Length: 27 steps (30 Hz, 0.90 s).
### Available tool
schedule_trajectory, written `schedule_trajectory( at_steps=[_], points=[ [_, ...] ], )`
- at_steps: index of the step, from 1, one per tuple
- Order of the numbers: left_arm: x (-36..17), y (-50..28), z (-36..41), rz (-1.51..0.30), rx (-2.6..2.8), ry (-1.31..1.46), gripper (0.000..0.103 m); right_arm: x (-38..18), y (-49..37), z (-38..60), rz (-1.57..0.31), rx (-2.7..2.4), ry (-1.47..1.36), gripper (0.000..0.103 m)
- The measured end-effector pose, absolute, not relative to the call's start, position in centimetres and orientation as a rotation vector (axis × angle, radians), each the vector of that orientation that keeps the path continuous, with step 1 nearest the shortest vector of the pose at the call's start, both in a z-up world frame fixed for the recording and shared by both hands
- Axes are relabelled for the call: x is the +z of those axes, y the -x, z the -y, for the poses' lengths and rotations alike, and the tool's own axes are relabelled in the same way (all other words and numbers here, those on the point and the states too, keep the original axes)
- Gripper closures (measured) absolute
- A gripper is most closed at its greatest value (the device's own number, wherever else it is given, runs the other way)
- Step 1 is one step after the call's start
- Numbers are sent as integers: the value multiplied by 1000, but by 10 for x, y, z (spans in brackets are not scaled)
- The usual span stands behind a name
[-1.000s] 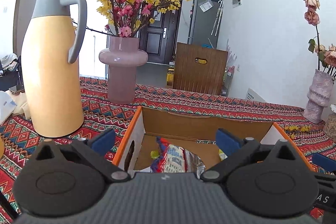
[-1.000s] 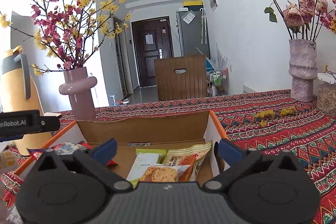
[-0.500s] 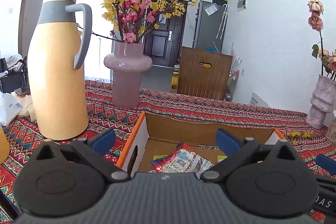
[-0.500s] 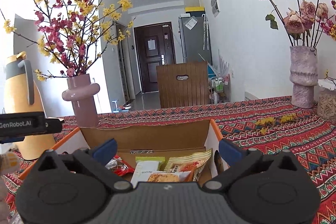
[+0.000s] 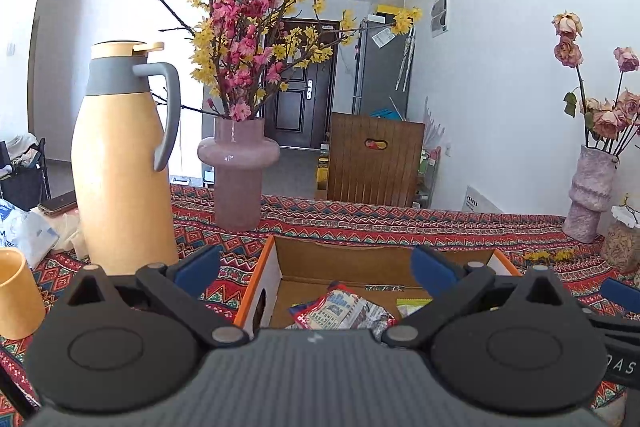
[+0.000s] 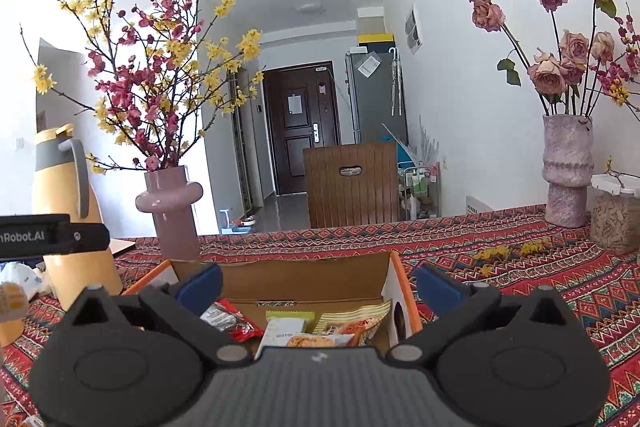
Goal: Organize snacks
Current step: 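Withdraw both grippers from the box toward the snack pile, then grasp the white printed snack packet on the cloth with the right gripper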
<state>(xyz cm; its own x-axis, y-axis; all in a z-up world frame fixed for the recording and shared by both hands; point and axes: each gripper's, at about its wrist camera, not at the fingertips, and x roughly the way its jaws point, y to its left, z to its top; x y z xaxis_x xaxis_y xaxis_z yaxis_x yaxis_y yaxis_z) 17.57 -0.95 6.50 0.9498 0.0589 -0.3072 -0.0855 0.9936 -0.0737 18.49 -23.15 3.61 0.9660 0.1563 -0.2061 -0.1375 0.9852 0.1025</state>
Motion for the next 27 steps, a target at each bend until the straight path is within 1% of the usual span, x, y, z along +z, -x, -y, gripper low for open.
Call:
schedule_trajectory(
  at_steps=[9, 19, 27],
  points=[
    [45, -146, -9, -353, 80, 64, 0, 20, -156, 246, -272, 129, -70, 0],
    [6, -128, -29, -417, 101, 41, 0, -18, -137, 257, -377, 86, -66, 0],
    [-15, -129, -36, -407, 92, 62, 0, -31, -135, 259, -361, 44, -76, 0]
  ],
)
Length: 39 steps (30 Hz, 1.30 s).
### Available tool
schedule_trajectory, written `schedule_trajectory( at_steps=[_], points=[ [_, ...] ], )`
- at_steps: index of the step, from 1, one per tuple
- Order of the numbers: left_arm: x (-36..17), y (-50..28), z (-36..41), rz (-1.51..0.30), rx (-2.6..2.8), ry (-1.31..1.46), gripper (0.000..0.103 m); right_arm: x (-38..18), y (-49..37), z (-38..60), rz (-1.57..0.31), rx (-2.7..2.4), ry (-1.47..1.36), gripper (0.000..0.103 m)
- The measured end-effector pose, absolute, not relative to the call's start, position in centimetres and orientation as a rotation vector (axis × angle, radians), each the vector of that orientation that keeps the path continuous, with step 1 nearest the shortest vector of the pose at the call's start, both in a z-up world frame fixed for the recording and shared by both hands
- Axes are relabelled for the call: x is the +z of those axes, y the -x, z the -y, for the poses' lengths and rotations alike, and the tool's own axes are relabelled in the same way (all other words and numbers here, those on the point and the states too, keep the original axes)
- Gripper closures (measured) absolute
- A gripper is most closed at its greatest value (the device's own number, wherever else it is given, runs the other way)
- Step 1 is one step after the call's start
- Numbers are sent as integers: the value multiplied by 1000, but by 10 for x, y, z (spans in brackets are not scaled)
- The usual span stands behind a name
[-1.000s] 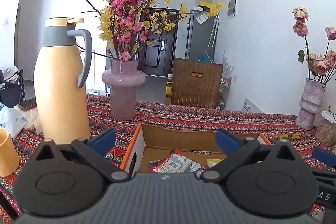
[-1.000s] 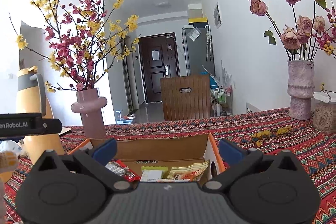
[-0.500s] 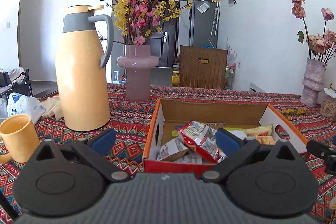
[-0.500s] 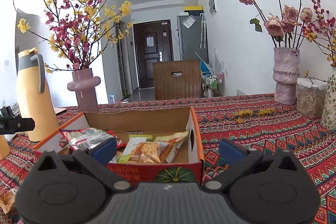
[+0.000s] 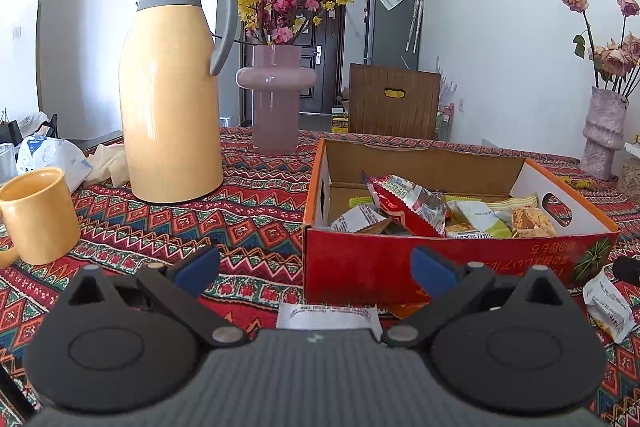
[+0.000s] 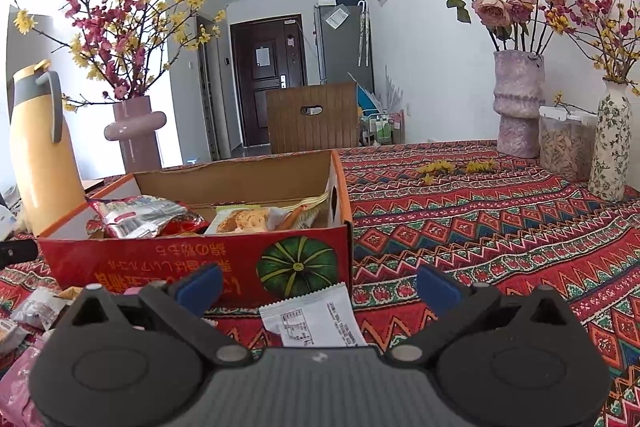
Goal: Organize snacks
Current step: 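Grasp the white printed snack packet on the cloth with the right gripper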
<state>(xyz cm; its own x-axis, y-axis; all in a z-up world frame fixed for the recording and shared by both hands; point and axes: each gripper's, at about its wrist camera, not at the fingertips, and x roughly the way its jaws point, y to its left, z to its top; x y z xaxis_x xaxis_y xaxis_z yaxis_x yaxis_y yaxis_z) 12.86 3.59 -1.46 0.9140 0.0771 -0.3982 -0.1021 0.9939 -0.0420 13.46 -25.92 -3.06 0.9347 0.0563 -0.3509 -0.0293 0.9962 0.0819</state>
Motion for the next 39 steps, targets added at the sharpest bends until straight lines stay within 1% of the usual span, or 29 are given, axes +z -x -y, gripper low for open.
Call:
schedule_trajectory(
  at_steps=[15, 24, 30, 39],
  points=[
    [-20, -131, -36, -418, 77, 71, 0, -31, -135, 261, -348, 30, -93, 0],
    [-21, -131, -37, -424, 82, 80, 0, -30, -134, 255, -343, 6, -56, 0],
    [-21, -133, -38, -430, 85, 85, 0, -31, -136, 255, -360, 6, -54, 0],
    [-22, -134, -40, -438, 84, 101, 0, -30, -142, 246, -442, 44, -43, 0]
  ],
)
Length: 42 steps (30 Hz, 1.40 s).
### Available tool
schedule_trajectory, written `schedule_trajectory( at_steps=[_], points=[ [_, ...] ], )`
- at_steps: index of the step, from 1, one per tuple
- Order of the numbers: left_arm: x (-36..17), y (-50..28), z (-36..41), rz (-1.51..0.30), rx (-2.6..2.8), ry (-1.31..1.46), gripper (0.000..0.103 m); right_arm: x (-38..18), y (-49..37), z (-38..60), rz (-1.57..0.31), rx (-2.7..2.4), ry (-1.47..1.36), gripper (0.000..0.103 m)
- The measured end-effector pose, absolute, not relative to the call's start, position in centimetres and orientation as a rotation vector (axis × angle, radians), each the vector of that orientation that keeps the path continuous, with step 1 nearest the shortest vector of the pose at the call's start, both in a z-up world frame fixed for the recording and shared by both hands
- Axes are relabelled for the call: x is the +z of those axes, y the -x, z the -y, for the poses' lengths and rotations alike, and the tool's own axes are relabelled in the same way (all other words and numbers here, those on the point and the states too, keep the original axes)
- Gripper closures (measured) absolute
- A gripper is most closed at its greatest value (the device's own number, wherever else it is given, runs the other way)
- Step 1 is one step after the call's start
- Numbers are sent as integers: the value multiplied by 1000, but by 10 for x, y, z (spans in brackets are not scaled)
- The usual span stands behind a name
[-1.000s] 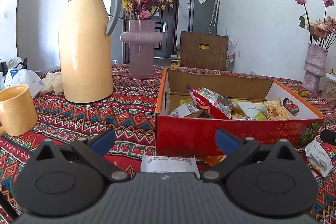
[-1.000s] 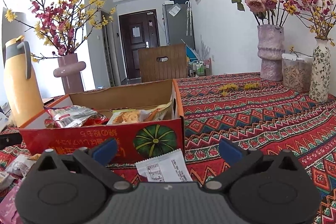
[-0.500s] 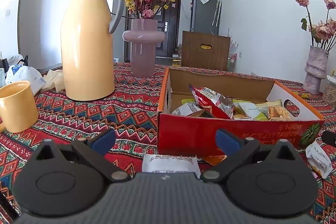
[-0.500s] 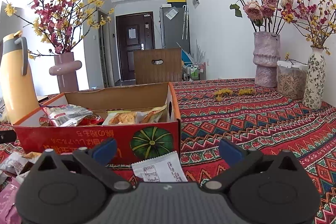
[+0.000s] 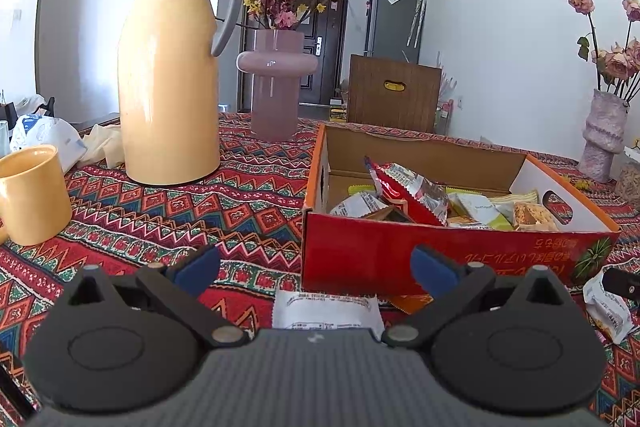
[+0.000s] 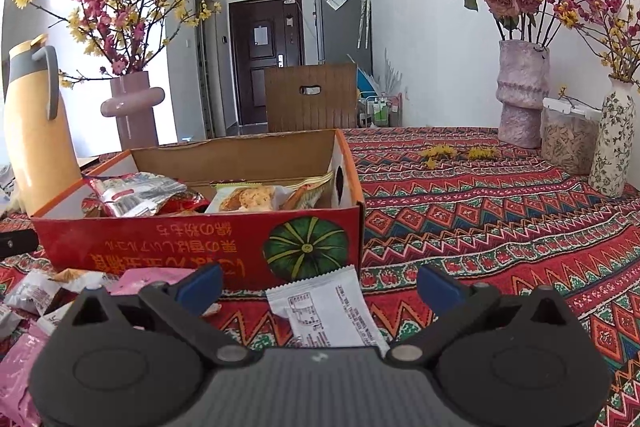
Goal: Organize snacks
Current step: 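Grasp the white printed snack packet on the cloth with the right gripper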
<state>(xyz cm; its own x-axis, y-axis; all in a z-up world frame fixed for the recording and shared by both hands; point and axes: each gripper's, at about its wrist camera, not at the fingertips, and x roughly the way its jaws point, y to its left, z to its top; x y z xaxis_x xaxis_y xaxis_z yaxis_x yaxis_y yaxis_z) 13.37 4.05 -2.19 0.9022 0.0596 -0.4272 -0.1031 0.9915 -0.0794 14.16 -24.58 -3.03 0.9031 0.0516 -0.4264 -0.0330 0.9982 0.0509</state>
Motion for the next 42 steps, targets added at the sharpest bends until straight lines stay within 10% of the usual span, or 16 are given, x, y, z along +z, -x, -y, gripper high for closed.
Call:
schedule_trajectory(
  at_steps=[29, 35, 42],
  points=[
    [-23, -136, -42, -453, 91, 113, 0, -52, -182, 252, -734, 65, 18, 1],
    [-23, -136, -43, -456, 95, 115, 0, -48, -166, 240, -664, 98, 30, 60],
    [-24, -137, -44, -455, 96, 118, 0, -45, -141, 237, -550, 65, 13, 64]
  ],
)
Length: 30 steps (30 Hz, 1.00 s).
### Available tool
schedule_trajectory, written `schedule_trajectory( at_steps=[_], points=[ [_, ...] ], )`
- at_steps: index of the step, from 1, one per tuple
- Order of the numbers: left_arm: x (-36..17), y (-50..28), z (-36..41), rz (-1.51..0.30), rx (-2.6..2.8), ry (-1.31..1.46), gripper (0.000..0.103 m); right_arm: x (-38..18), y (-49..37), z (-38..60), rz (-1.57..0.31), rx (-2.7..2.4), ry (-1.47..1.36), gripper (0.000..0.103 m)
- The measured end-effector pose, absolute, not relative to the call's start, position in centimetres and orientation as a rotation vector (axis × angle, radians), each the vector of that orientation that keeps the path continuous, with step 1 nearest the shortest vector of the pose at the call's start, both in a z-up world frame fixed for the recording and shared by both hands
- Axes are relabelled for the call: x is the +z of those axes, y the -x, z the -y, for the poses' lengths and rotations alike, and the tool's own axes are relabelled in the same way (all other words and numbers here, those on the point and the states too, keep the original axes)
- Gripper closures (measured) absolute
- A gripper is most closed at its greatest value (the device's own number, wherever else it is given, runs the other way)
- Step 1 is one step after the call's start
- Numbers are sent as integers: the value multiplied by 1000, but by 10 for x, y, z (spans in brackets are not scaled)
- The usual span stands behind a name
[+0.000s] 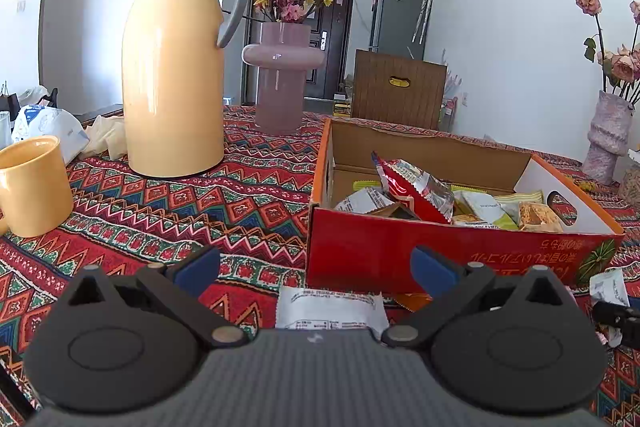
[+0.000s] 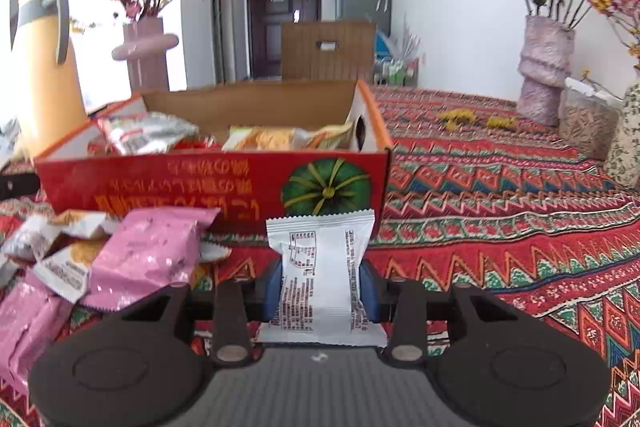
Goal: Organize snacks
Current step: 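Grasp the white printed snack packet on the cloth with the right gripper, then grasp a second white printed packet with the left gripper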
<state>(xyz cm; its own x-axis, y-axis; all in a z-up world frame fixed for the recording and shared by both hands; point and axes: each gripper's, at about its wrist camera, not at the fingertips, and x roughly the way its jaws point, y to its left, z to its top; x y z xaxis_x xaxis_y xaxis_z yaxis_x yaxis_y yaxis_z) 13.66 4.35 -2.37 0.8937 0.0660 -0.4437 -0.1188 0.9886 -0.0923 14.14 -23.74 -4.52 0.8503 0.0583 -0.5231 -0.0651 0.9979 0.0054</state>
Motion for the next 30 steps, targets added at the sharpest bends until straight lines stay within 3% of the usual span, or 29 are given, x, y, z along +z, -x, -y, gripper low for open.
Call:
schedule_trajectory(
  at_steps=[30],
  points=[
    [-16, -149, -72, -702, 53, 84, 0, -44, -133, 242, -475, 78, -36, 63]
  ],
)
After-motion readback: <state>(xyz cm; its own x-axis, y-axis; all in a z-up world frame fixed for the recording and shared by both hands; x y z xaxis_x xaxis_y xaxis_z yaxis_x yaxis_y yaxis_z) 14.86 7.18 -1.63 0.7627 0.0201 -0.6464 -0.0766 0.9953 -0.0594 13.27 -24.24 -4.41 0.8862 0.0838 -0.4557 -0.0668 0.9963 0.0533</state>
